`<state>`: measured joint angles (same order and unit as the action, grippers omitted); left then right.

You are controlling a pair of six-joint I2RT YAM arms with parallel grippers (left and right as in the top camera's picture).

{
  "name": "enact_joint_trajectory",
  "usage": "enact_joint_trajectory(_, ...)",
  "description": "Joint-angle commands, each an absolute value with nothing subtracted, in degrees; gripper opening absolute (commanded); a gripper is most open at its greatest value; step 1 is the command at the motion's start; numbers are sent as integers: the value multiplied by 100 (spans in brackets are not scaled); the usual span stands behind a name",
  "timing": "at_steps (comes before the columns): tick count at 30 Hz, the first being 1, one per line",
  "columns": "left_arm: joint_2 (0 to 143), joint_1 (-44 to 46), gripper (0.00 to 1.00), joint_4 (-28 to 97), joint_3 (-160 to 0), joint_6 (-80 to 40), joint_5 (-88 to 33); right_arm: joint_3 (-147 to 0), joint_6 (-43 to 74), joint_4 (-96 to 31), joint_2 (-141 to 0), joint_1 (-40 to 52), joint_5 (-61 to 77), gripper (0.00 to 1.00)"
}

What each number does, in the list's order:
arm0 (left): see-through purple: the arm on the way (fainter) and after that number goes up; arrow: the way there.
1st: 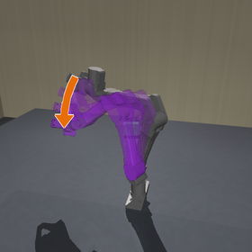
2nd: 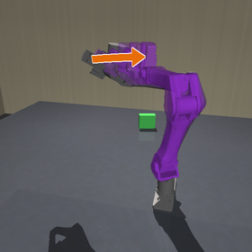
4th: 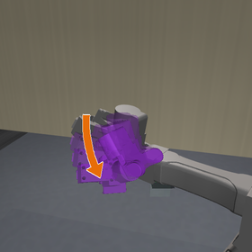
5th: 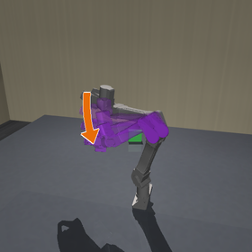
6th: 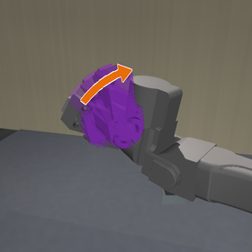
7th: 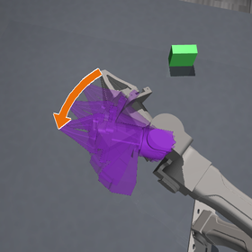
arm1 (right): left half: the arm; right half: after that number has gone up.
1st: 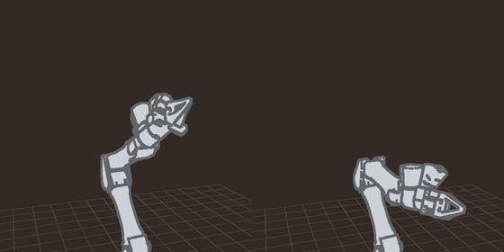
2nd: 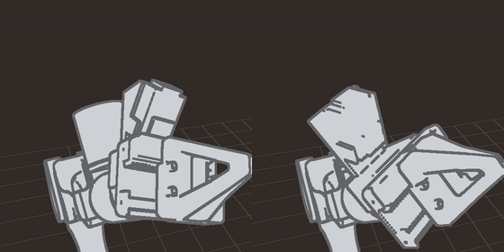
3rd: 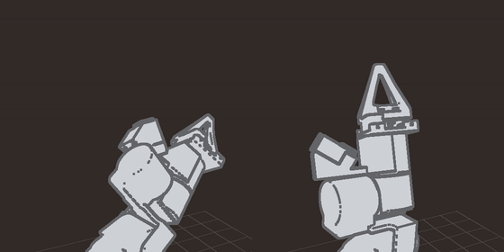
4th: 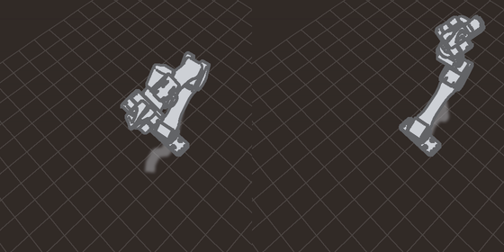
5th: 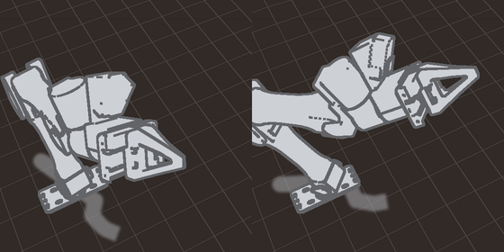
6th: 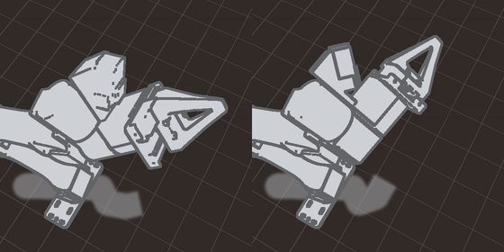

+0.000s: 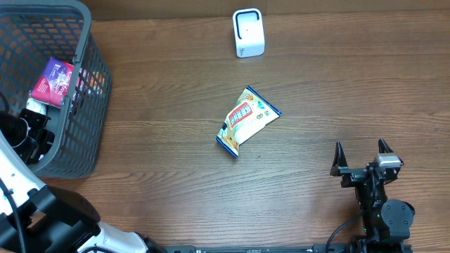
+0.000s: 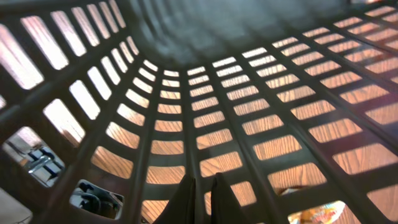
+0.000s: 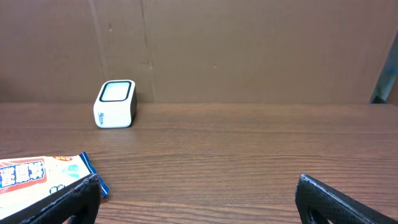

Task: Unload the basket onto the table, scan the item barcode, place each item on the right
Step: 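Grasp the pink-purple pad pack in the basket with the left gripper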

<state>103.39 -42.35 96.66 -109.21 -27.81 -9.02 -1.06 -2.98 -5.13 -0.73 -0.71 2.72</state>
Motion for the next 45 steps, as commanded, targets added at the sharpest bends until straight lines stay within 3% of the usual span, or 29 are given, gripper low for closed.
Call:
enact_joint_trajectory(1,10175,-4121,4,9684,-10879,-2587,-1168,-47,-285,-469,-16,-49,263,100)
enact_joint_trajectory(29,9843,-3879,4,9684,-10879,-2596,-1769,-47,-285,-469,-16,-49,263,100)
enact_joint_trajectory(37,9845,-3900,4,9470,-10892,-2926,-816,-47,-285,-469,-16,-49,263,100)
enact_joint_trajectory(43,9845,-4021,4,8969,-11192,-3133,-751,-47,-285,-469,-16,-49,263,100)
enact_joint_trajectory(45,9845,-4021,17,8635,-11378,-3131,-751,-47,-285,-469,-16,-49,263,100)
